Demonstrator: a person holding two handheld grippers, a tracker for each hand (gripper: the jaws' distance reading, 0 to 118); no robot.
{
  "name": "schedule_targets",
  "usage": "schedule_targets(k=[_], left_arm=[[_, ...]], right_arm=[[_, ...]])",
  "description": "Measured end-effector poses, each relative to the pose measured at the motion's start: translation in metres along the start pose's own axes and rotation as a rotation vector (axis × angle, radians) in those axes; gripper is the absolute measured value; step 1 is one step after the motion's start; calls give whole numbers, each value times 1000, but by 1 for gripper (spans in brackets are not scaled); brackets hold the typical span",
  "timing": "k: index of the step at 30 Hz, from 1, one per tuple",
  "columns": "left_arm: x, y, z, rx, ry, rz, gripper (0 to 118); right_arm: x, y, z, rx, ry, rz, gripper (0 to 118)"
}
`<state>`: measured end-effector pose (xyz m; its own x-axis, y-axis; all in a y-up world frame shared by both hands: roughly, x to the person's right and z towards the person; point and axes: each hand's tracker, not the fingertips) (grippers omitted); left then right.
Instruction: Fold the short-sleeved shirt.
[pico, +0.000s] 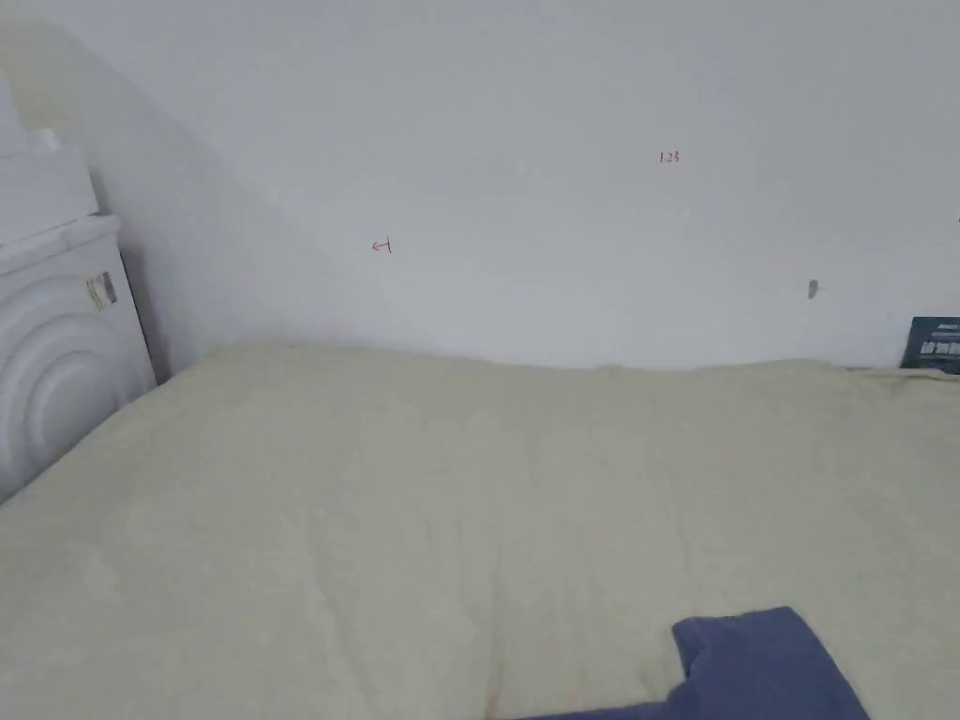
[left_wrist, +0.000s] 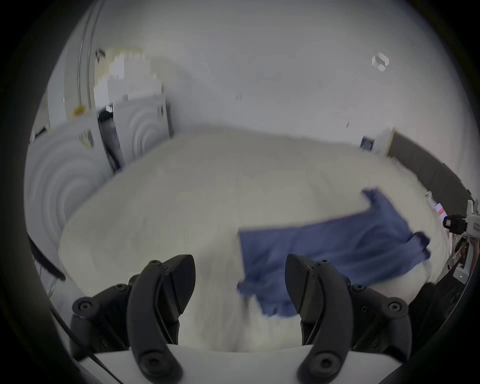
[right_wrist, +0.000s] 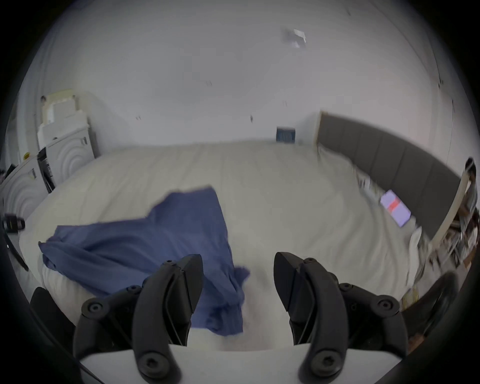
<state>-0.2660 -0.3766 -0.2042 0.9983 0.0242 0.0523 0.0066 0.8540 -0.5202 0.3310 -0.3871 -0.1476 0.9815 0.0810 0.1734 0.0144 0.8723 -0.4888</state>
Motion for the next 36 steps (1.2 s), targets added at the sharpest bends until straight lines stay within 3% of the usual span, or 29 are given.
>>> schedule_targets(k=[4, 9, 10, 12, 13, 15, 17, 29, 36], left_arm=[[27, 36, 46, 210, -111, 29, 78], [68, 37, 64, 263, -175, 24, 73], [73, 32, 61, 259, -188, 21, 66], [84, 20, 55, 215, -192, 9, 39], [87, 14, 53, 191, -190, 7, 23], [89, -1, 49, 162, -196, 15, 17], [89, -15, 50, 133, -247, -5, 2], [62, -33, 39, 35, -125, 8, 0], [40, -12, -11, -32, -135, 31, 4]], right_arm=[[-31, 30, 32, 121, 65, 74, 60], [-60, 26, 44, 172, 198, 31, 60], [-63, 21, 43, 162, 205, 18, 60], [-69, 9, 38, 122, 225, 9, 55], [-71, 4, 37, 101, 230, 5, 41], [-74, -7, 38, 92, 236, 0, 12], [-76, -16, 37, 67, 226, -3, 4], [-72, -23, 39, 31, 249, -15, 2], [-77, -34, 32, -23, 279, -15, 1]])
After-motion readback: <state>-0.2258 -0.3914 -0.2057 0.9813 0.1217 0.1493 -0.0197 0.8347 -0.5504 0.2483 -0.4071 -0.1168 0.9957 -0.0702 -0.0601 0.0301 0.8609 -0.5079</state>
